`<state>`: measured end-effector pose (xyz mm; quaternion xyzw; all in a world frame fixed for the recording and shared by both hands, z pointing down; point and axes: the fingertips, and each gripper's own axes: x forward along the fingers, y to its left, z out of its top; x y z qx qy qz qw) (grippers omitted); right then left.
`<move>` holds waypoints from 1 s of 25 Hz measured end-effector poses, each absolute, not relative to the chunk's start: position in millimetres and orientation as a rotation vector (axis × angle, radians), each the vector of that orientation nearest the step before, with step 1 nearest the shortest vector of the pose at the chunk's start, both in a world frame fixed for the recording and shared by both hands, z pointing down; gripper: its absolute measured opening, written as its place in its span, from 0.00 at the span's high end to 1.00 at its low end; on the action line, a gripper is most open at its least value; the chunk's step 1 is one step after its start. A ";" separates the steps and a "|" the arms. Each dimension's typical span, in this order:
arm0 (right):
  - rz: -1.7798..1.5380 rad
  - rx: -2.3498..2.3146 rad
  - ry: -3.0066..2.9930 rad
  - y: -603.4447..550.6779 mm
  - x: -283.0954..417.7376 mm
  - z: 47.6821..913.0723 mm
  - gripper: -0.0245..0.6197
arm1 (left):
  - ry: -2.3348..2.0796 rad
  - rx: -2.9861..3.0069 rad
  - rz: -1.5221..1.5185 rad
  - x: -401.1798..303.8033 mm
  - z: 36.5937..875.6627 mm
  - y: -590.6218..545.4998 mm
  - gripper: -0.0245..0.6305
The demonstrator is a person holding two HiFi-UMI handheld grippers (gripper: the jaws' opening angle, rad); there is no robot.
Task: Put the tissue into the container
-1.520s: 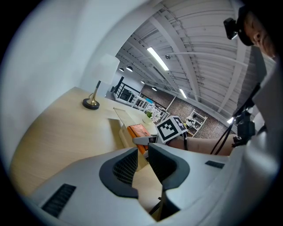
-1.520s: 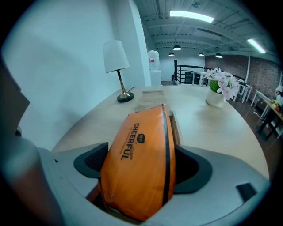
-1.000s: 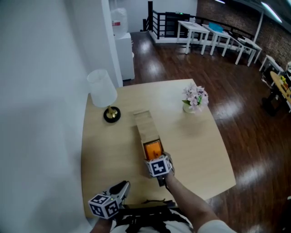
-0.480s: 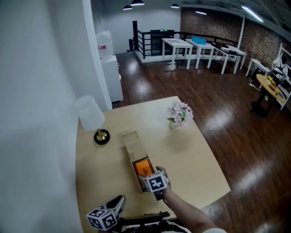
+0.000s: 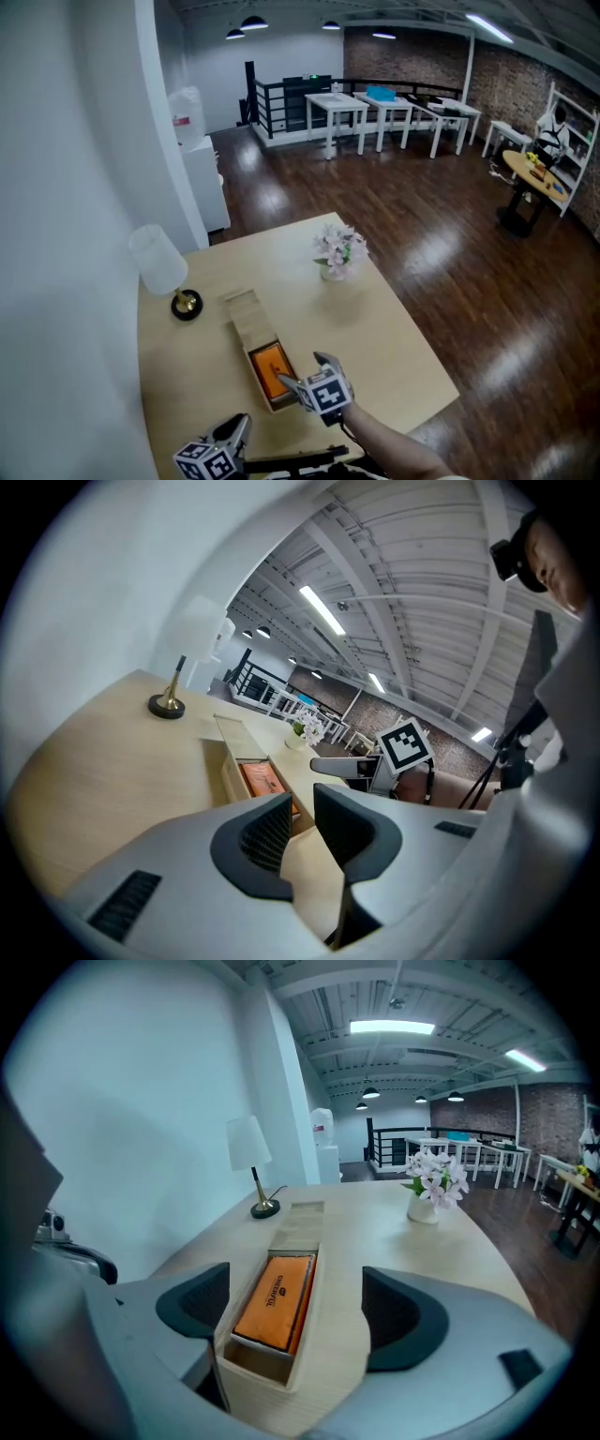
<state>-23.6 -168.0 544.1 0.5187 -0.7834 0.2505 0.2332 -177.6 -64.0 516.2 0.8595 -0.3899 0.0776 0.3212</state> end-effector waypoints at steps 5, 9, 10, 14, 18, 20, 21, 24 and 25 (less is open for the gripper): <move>0.689 1.451 -2.178 -160.8 4.6 529.5 0.25 | -1.009 2.265 0.199 -155.0 514.8 -66.9 0.85; 0.674 1.481 -2.178 -156.2 26.4 519.5 0.25 | -0.992 2.267 0.184 -139.8 510.1 -67.1 0.85; 0.672 1.487 -2.178 -154.6 31.4 518.5 0.25 | -0.990 2.265 0.181 -136.0 507.9 -65.8 0.85; 0.672 1.523 -2.192 -150.7 55.5 511.4 0.25 | -0.993 2.278 0.162 -121.1 501.0 -65.4 0.85; 0.664 1.550 -2.203 -151.1 82.9 497.7 0.25 | -0.986 2.296 0.142 -103.1 490.3 -68.6 0.85; 0.680 1.559 -2.209 -148.7 95.2 493.0 0.25 | -0.987 2.299 0.144 -96.1 484.4 -67.5 0.85; 0.692 1.561 -2.210 -146.6 100.9 492.0 0.25 | -0.988 2.298 0.146 -93.3 482.0 -66.1 0.85; 0.712 1.570 -2.208 -140.1 117.6 489.9 0.25 | -0.985 2.300 0.147 -85.2 476.3 -62.0 0.85; 0.711 1.575 -2.208 -138.8 123.4 488.3 0.26 | -0.983 2.303 0.145 -82.5 474.1 -61.5 0.85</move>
